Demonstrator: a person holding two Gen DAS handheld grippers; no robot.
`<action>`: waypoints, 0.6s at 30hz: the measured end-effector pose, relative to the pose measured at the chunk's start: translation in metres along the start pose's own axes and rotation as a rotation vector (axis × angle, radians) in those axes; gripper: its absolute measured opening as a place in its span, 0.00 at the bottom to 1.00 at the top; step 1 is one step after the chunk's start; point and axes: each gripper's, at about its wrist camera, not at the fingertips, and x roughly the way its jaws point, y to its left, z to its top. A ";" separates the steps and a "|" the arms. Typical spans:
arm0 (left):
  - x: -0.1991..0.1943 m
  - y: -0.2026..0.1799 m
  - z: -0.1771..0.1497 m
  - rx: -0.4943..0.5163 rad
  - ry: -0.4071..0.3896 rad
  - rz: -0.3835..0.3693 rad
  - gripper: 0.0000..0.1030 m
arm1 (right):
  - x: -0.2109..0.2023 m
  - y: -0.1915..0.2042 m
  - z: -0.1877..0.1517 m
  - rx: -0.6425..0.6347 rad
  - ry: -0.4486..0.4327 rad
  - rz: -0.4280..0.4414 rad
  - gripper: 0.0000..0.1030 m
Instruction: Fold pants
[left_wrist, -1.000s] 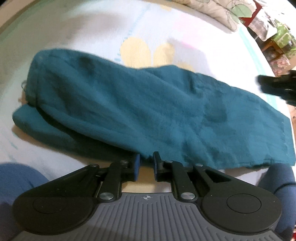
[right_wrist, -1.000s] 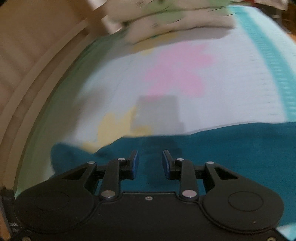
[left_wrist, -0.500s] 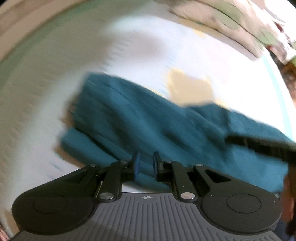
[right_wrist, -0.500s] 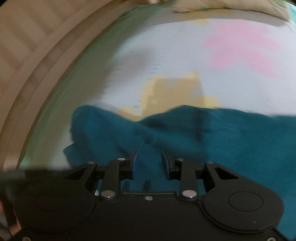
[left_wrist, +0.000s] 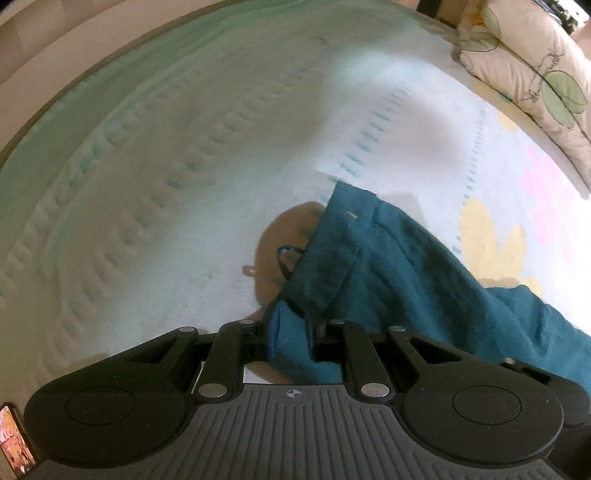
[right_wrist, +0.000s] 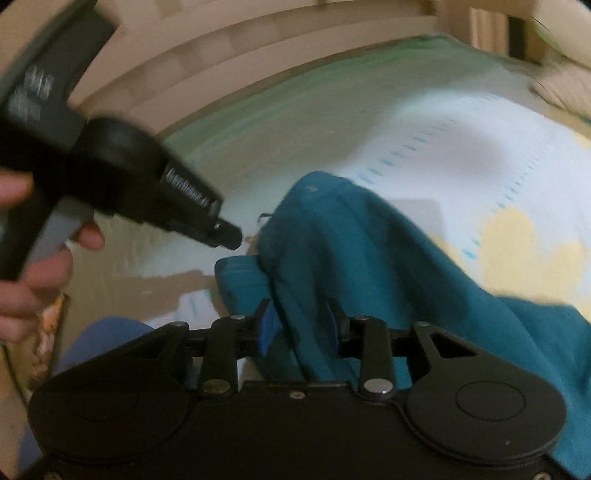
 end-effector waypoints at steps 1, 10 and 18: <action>-0.003 0.002 0.001 -0.003 0.002 0.000 0.14 | 0.006 0.003 0.000 -0.030 0.007 -0.012 0.41; 0.006 0.005 0.002 -0.010 0.020 -0.004 0.14 | 0.043 0.007 -0.013 -0.146 0.041 -0.096 0.26; -0.013 0.002 0.007 0.016 -0.052 0.003 0.14 | -0.013 -0.022 -0.001 0.109 -0.078 0.141 0.06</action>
